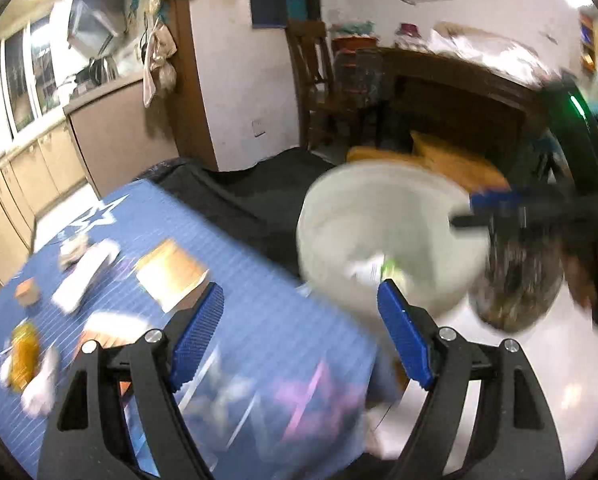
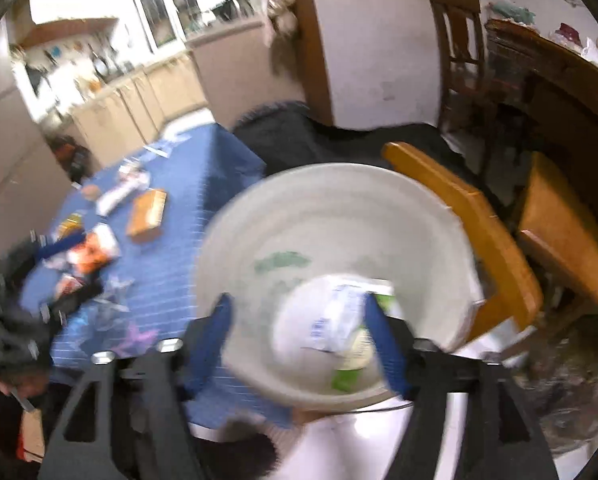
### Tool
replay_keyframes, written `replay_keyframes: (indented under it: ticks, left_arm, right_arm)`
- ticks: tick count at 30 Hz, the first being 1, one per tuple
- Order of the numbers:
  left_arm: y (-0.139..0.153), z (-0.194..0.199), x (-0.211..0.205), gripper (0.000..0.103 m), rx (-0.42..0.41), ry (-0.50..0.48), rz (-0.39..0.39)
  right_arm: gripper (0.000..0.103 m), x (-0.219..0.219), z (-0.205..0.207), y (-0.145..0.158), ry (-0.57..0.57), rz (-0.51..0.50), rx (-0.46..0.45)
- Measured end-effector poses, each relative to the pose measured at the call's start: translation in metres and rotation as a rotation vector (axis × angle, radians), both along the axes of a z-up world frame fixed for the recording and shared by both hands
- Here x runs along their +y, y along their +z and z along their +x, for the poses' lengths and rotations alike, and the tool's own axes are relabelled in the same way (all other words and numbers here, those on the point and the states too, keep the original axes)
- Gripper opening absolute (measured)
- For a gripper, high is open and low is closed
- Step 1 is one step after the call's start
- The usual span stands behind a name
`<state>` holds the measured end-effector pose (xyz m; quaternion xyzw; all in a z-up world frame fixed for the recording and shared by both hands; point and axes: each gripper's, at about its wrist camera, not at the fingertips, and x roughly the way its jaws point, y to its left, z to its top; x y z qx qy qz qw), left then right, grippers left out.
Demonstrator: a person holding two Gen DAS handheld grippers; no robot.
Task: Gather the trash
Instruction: 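Grasp the rice cracker bag with the left tool while the right tool grasps the orange paper cup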
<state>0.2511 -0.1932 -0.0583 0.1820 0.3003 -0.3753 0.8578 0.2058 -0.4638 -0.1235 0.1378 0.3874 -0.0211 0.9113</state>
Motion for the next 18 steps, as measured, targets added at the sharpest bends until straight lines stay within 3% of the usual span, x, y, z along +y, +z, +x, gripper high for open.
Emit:
replay_keyframes:
  ticks: [3, 7, 11, 14, 18]
  left_arm:
    - [-0.015, -0.023, 0.057, 0.077, -0.005, 0.033, 0.04]
    - [-0.035, -0.018, 0.143, 0.083, 0.047, 0.226, 0.091]
    - [-0.044, 0.01, 0.198, 0.084, 0.155, 0.362, 0.036]
    - [-0.049, 0.028, 0.208, 0.088, 0.182, 0.351, 0.021]
    - [-0.057, 0.041, 0.19, 0.088, 0.181, 0.302, 0.049]
  right_arm:
    - [0.09, 0.032, -0.007, -0.012, 0.075, 0.074, -0.005]
    - [0.09, 0.087, -0.014, -0.025, 0.179, 0.065, -0.034]
    - [0.093, 0.127, 0.001, -0.034, 0.242, 0.099, -0.03]
    - [0.097, 0.156, 0.021, -0.03, 0.29, 0.054, -0.053]
    - [0.098, 0.191, 0.056, -0.015, 0.403, -0.021, -0.077]
